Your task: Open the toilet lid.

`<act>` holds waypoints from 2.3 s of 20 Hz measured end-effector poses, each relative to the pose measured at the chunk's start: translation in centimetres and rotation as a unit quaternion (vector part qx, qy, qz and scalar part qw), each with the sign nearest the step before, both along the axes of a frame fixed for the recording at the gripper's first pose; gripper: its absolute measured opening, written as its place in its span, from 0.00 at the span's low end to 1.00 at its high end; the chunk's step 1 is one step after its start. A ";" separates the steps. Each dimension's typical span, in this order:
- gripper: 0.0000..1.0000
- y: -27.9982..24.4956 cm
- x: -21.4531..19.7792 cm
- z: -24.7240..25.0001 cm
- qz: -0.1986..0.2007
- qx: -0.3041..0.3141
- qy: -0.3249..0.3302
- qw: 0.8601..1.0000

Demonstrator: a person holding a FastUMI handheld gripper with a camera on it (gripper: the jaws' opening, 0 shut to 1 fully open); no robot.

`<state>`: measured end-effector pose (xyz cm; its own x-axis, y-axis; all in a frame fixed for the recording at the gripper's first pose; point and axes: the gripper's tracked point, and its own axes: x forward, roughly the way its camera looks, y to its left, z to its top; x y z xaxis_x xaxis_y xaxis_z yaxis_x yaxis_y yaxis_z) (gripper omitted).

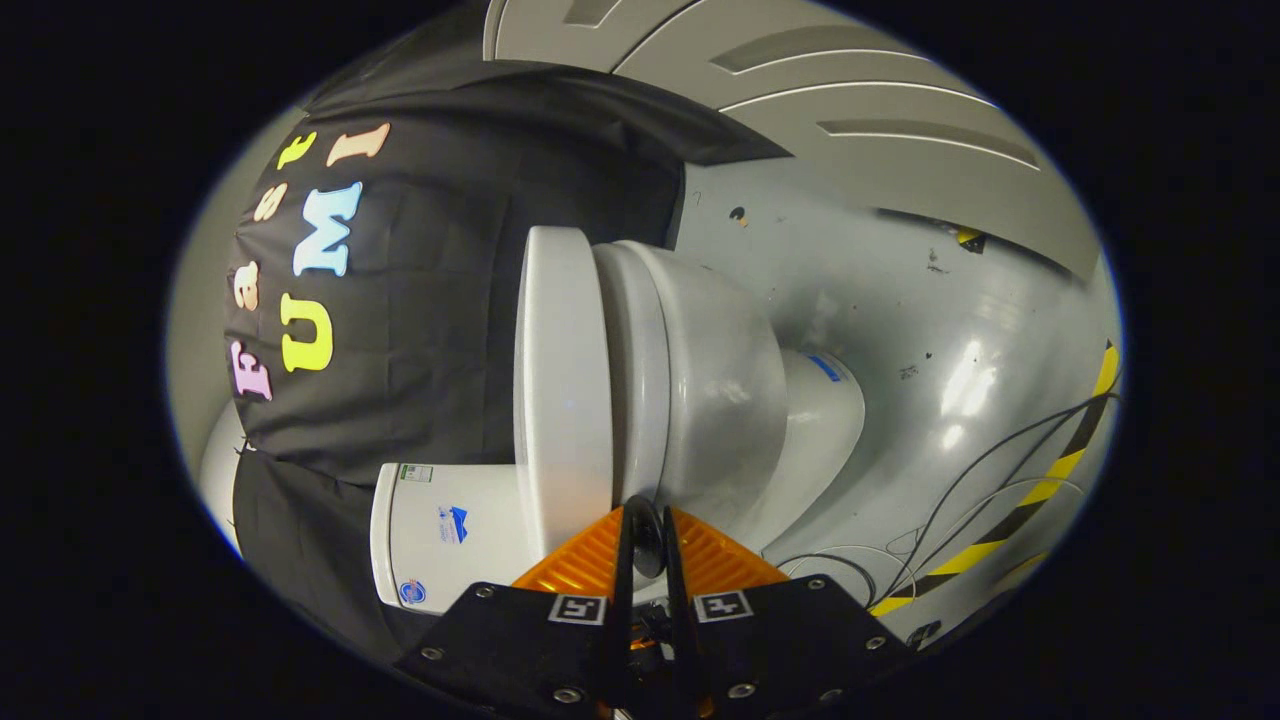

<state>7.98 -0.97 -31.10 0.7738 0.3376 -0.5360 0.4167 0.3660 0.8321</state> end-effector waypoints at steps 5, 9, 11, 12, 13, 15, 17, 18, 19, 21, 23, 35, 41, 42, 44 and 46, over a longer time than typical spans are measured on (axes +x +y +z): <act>0.12 0.0 -0.1 0.2 -0.010 0.023 0.001 1.000; 0.00 0.3 -0.1 0.8 -0.006 0.032 -0.003 0.999; 0.00 0.4 -0.1 1.0 0.002 0.024 0.001 1.000; 0.00 0.4 0.0 1.1 0.002 0.018 0.002 1.000; 0.00 0.5 -0.1 1.2 0.004 0.010 0.002 1.000; 0.00 0.6 -0.2 1.4 0.008 -0.004 0.003 1.000; 0.00 0.7 0.0 2.0 0.007 -0.010 0.001 1.000; 0.00 0.8 -0.1 2.4 0.010 -0.017 -0.002 1.000; 0.00 0.9 -0.1 2.7 0.014 -0.025 -0.004 1.000; 0.00 1.0 0.0 3.4 0.017 -0.039 -0.008 0.999; 0.00 1.1 0.1 4.3 0.018 -0.051 -0.012 0.998; 0.00 2.8 0.5 9.3 0.015 -0.128 -0.028 0.991; 0.00 4.5 0.7 12.7 0.019 -0.182 -0.049 0.982; 0.00 4.8 0.8 13.2 0.018 -0.186 -0.052 0.981; 0.00 5.4 0.8 13.9 0.017 -0.193 -0.054 0.979; 0.00 5.8 0.8 14.4 0.015 -0.204 -0.054 0.977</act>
